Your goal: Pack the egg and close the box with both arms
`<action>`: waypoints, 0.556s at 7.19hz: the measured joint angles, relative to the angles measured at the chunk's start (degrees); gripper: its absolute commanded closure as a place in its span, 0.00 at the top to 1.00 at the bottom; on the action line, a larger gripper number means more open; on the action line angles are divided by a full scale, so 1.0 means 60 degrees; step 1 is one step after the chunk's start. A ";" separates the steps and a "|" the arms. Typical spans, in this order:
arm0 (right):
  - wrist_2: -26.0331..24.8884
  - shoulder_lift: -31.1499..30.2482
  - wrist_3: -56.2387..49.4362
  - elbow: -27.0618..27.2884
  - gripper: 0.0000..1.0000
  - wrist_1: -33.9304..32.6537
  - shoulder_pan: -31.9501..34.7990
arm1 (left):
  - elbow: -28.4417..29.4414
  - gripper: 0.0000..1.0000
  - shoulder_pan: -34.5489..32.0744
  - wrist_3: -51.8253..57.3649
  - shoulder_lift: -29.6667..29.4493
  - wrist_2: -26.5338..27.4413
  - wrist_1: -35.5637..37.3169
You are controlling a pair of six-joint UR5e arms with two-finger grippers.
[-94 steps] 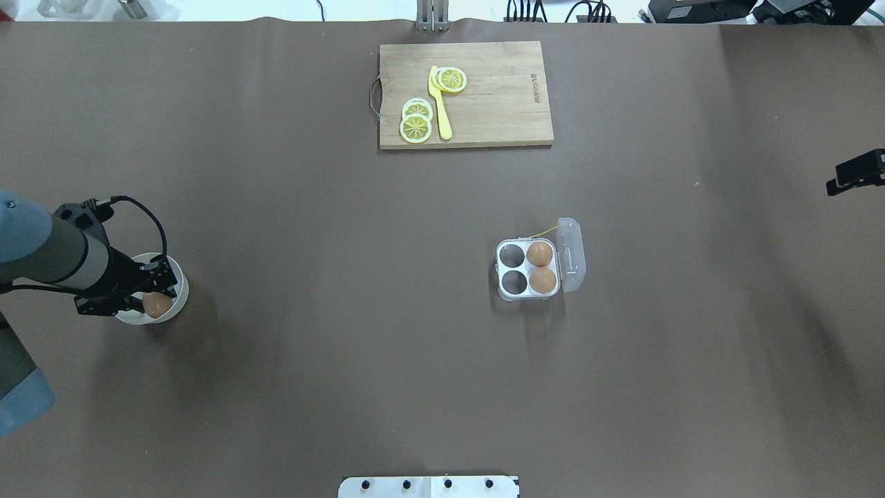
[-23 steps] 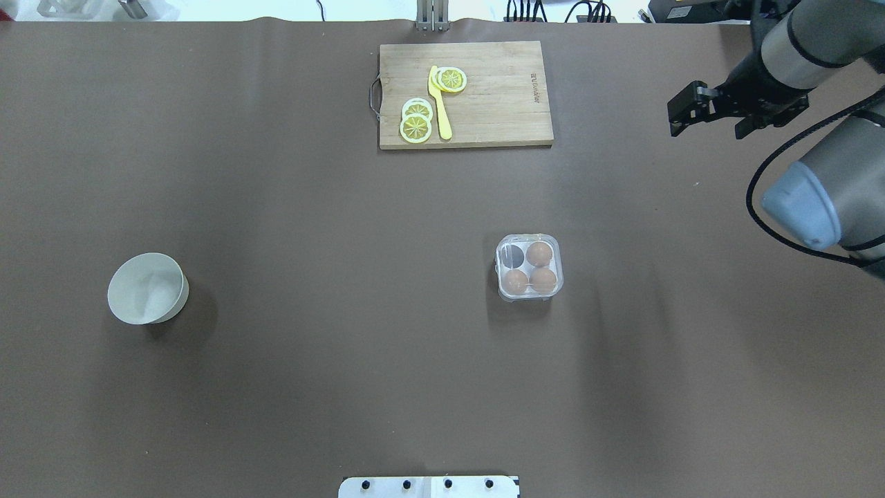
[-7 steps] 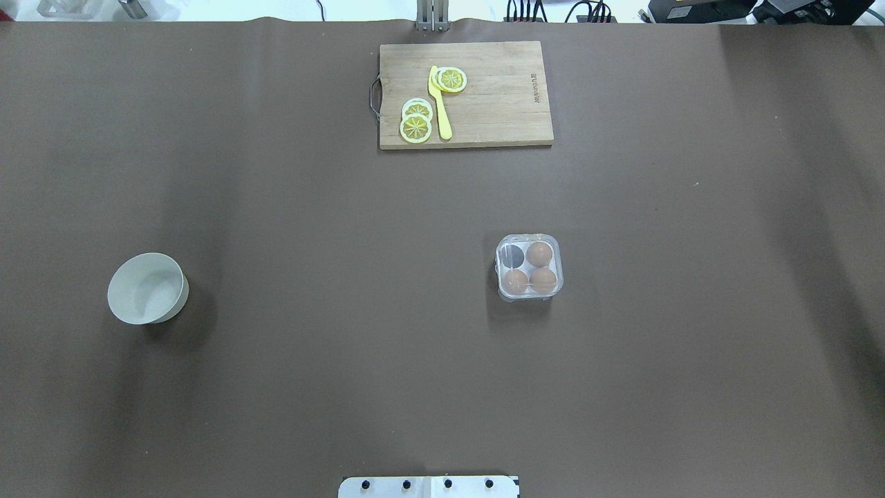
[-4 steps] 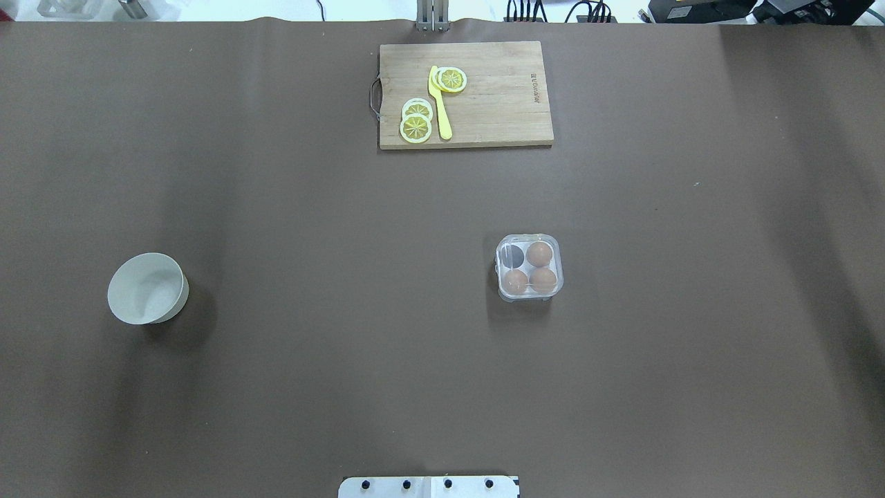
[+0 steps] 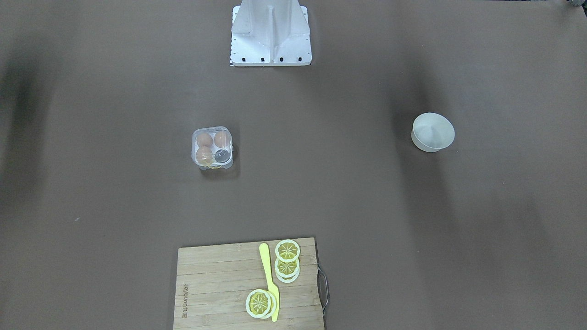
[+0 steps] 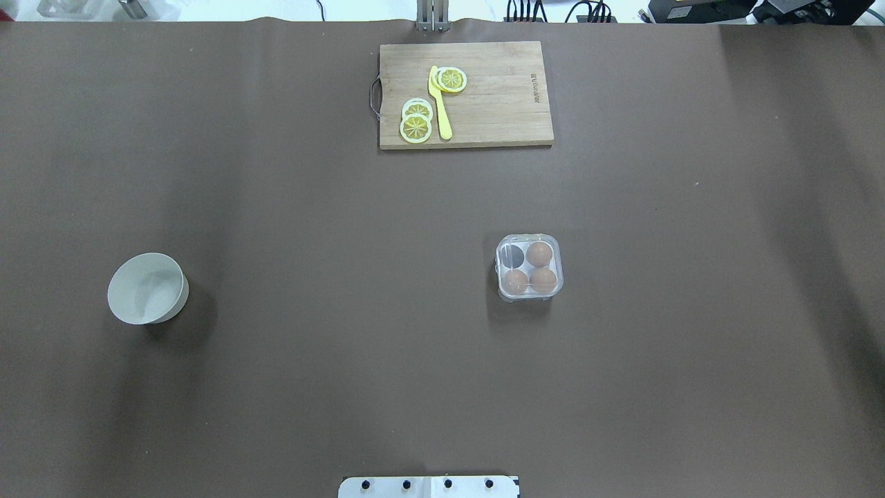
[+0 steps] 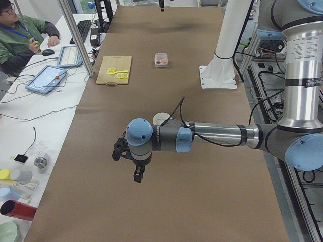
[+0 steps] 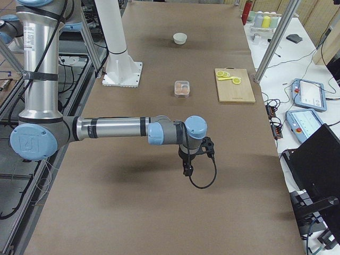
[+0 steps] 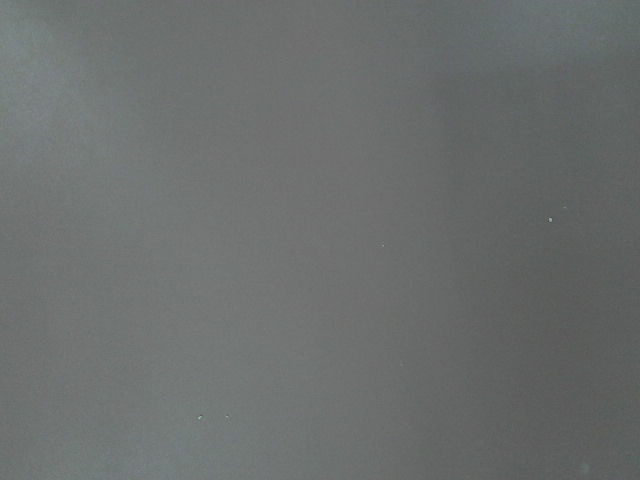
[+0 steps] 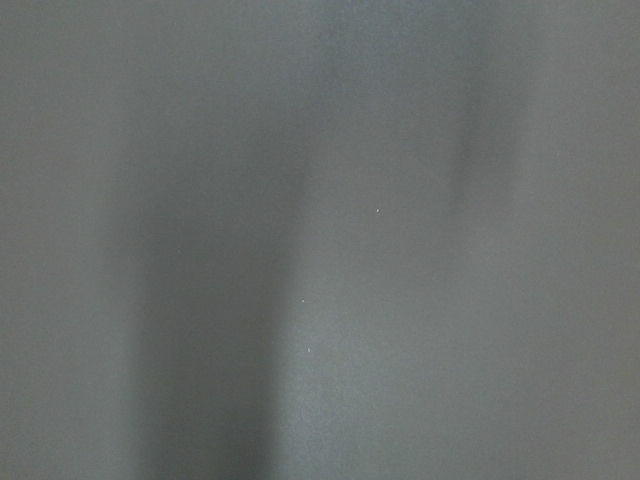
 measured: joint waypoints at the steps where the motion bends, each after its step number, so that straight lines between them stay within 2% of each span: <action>1: 0.0000 0.0012 0.0000 0.0003 1.00 0.0001 0.0000 | 0.0000 0.99 0.0000 -0.0035 0.0002 0.0015 0.0001; 4: 0.0000 0.0073 0.0000 0.0015 1.00 0.0002 0.0000 | 0.0047 0.99 0.0000 -0.0051 0.0001 0.0036 0.0002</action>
